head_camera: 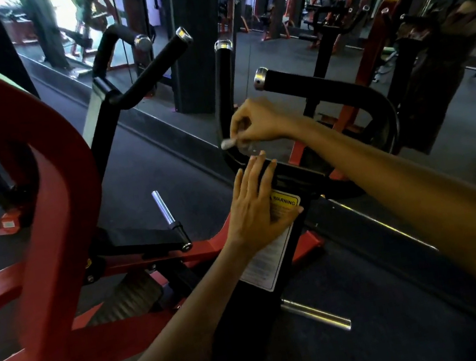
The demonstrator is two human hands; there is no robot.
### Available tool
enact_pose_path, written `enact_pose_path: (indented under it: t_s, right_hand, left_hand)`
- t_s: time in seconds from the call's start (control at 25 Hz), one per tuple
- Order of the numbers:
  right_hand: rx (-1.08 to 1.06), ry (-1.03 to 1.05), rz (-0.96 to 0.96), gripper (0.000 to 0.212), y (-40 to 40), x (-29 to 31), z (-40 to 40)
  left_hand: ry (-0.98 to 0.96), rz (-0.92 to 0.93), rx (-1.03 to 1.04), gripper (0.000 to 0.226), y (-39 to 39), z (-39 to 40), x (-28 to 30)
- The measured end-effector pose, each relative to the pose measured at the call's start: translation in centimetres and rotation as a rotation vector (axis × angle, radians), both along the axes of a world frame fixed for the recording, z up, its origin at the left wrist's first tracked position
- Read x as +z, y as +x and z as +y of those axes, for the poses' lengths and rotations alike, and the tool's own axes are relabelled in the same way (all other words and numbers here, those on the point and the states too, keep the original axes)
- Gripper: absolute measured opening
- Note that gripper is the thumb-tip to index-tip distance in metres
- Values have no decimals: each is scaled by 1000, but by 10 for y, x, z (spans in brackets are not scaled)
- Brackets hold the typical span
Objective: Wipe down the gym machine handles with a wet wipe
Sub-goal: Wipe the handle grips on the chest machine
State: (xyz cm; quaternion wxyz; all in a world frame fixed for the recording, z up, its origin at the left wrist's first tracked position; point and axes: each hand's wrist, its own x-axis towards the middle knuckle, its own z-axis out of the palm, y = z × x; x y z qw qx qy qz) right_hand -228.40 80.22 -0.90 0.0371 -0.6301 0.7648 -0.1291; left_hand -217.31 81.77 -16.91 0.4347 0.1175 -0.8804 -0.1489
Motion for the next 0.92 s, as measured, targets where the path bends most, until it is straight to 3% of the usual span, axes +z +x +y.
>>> enact_pose_path:
  t_s: [0.16,0.28,0.6,0.72,0.92]
  right_hand:
    - [-93,-388,78,22,-7,49,-36]
    - [-152,-473,183,23,-24,77,-72]
    - [-106,-163,557,22,-23,70,-112]
    - [-76,-98,520,27,-15,64,-104]
    - [19,-29,333,12,11,29,-67]
  left_hand:
    - [-69,-10,-22,75,-8,-3,3]
    - [-71,1,-1,72,-8,0,2]
    - [-150,-25,129,62,-15,-2,11]
    - [-134,-48,168,59,-21,-1,20]
    - [-46,12,110,57,-25,1,12]
